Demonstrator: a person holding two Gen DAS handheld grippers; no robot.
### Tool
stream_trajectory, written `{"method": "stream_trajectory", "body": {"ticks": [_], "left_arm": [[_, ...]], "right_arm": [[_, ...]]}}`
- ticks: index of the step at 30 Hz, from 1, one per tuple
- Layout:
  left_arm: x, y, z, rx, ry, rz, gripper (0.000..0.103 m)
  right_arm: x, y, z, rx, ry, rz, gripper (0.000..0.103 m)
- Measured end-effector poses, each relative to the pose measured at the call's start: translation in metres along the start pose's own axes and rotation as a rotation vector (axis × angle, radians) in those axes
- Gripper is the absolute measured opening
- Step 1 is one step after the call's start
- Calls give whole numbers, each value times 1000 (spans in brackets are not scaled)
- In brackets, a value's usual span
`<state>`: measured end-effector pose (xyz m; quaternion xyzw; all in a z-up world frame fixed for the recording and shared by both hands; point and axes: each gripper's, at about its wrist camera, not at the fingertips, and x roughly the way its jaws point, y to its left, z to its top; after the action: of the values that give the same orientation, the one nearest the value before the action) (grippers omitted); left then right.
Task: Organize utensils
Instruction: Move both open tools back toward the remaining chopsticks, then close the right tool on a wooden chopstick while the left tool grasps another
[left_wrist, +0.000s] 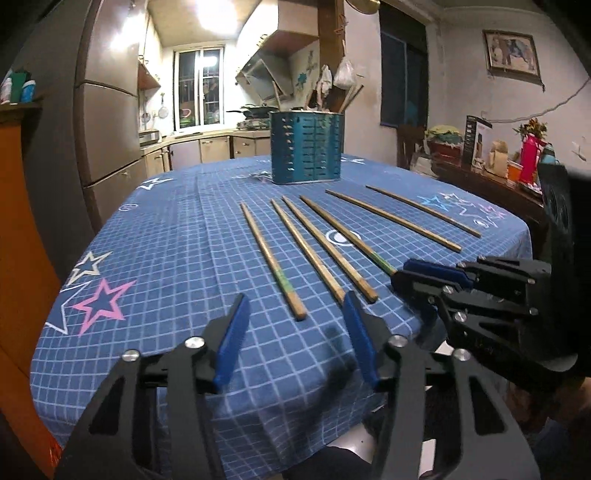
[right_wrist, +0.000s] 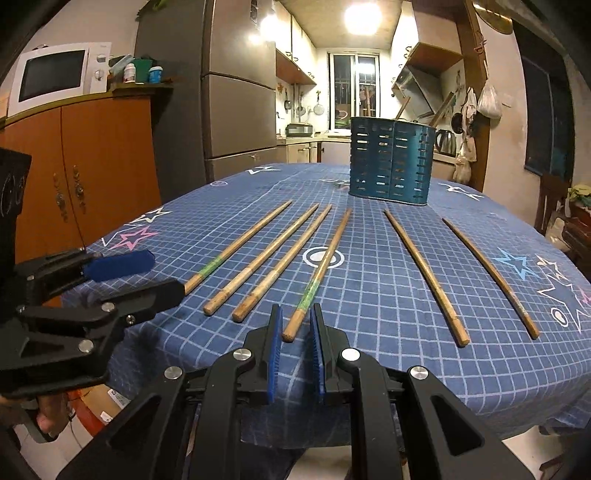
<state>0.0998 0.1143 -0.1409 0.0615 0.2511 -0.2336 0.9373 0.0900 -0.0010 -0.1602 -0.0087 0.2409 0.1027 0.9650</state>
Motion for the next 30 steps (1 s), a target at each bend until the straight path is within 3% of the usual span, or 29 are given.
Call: {"method": "stream_trajectory", "body": {"ticks": [4,14,18,30], "left_arm": [[6,-4,-3,12,11,-5,31],[14,-9,-5,1,8,11,23],[17,-9,-5,-5,-11,31,10],[10,-11,-7,-27,-55,62,6]], "right_arm": [[1,-2,0,6,-4,-6,17],[3,-1,-2,1,-25,-24,17],[2,-1,-3,-2,-34,-29,17],[-3,-8,-5,29,-55,-21,8]]}}
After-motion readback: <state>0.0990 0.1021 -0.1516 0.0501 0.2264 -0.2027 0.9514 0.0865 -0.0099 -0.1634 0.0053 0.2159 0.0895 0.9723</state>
